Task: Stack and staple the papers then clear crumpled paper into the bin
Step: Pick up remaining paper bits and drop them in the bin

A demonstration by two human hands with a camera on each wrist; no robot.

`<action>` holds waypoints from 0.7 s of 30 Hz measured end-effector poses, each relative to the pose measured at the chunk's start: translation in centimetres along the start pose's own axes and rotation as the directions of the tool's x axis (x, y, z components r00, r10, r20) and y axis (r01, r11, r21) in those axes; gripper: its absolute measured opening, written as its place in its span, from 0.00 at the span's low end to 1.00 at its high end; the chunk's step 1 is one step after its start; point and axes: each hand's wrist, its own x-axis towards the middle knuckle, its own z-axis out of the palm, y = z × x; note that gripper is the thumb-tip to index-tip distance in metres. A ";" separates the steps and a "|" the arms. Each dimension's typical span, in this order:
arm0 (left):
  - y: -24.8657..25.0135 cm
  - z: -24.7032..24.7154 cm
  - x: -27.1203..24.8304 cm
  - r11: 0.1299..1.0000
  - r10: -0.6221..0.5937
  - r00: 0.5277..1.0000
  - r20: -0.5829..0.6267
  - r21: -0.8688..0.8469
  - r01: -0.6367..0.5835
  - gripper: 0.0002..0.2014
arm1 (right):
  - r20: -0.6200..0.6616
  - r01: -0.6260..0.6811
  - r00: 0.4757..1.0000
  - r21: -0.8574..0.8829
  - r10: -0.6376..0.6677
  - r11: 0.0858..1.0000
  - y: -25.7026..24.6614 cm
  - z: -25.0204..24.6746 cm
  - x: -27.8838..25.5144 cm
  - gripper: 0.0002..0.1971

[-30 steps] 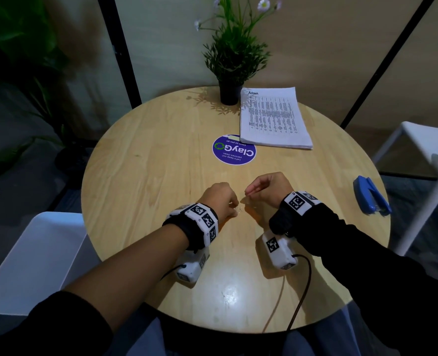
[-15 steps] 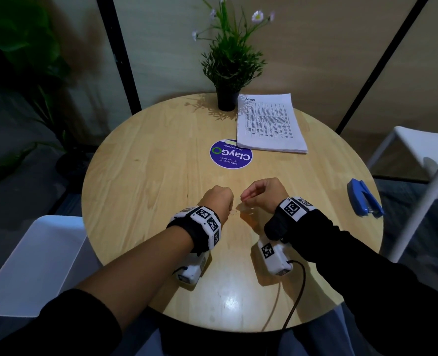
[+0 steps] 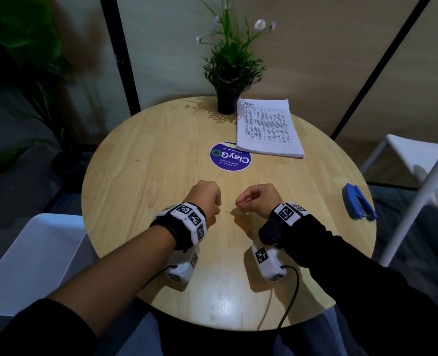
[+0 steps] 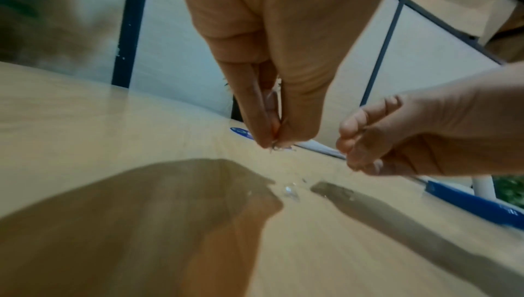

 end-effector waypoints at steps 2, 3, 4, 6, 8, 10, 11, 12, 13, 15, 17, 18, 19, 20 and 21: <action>-1.5 -1.2 -0.7 0.998 -0.019 0.999 -0.039 -0.064 0.017 0.08 | 0.026 0.006 1.000 0.006 -0.006 1.000 -0.7 1.3 0.1 0.14; -2.5 -1.9 -1.0 0.995 -0.034 0.997 -0.063 -0.100 0.028 0.07 | 0.043 0.012 0.999 0.010 -0.012 1.000 -1.2 2.1 0.2 0.14; -3.6 -2.6 -1.3 0.990 -0.054 0.995 -0.086 -0.135 0.042 0.06 | 0.059 0.023 0.998 0.016 -0.024 1.000 -1.7 3.1 0.4 0.15; -6.1 -4.0 -2.2 0.981 -0.092 0.989 -0.119 -0.181 0.070 0.06 | 0.097 0.053 0.994 0.023 -0.055 0.998 -2.8 5.2 0.8 0.17; -9.0 -5.3 -3.4 0.977 -0.126 0.981 -0.149 -0.190 0.096 0.06 | 0.142 0.080 0.986 0.035 -0.084 0.996 -4.4 7.7 1.2 0.18; -12.2 -6.7 -4.6 0.971 -0.166 0.968 -0.188 -0.205 0.127 0.06 | 0.182 0.110 0.976 0.067 -0.120 0.992 -6.3 10.4 1.6 0.17; -13.9 -7.3 -5.3 0.966 -0.190 0.960 -0.204 -0.215 0.145 0.06 | 0.201 0.125 0.970 0.078 -0.139 0.989 -7.3 11.8 1.8 0.17; -15.7 -7.8 -6.1 0.960 -0.217 0.951 -0.220 -0.224 0.167 0.05 | 0.223 0.141 0.962 0.082 -0.156 0.987 -8.3 13.3 2.0 0.17; -17.4 -8.4 -6.9 0.953 -0.247 0.940 -0.236 -0.232 0.192 0.05 | 0.249 0.153 0.954 0.080 -0.168 0.985 -9.3 14.9 2.2 0.16; -20.8 -9.4 -8.7 0.936 -0.310 0.913 -0.265 -0.254 0.244 0.05 | 0.312 0.172 0.932 0.076 -0.187 0.982 -11.3 18.2 2.4 0.15; -23.8 -10.0 -10.5 0.908 -0.388 0.876 -0.287 -0.281 0.310 0.05 | 0.356 0.185 0.913 0.068 -0.197 0.980 -12.9 21.5 2.5 0.14; -25.2 -10.2 -11.4 0.892 -0.426 0.856 -0.293 -0.293 0.344 0.05 | 0.366 0.195 0.909 0.054 -0.201 0.979 -13.6 23.1 2.5 0.14; -26.5 -10.3 -12.2 0.875 -0.461 0.838 -0.294 -0.306 0.374 0.06 | 0.371 0.206 0.906 0.033 -0.203 0.978 -14.2 24.6 2.5 0.14; -27.6 -10.2 -13.0 0.859 -0.489 0.823 -0.289 -0.320 0.399 0.06 | 0.380 0.215 0.902 0.017 -0.205 0.976 -14.8 26.0 2.4 0.14; -28.7 -10.1 -13.7 0.845 -0.513 0.811 -0.281 -0.331 0.420 0.06 | 0.398 0.215 0.896 0.001 -0.197 0.977 -15.3 27.3 2.4 0.15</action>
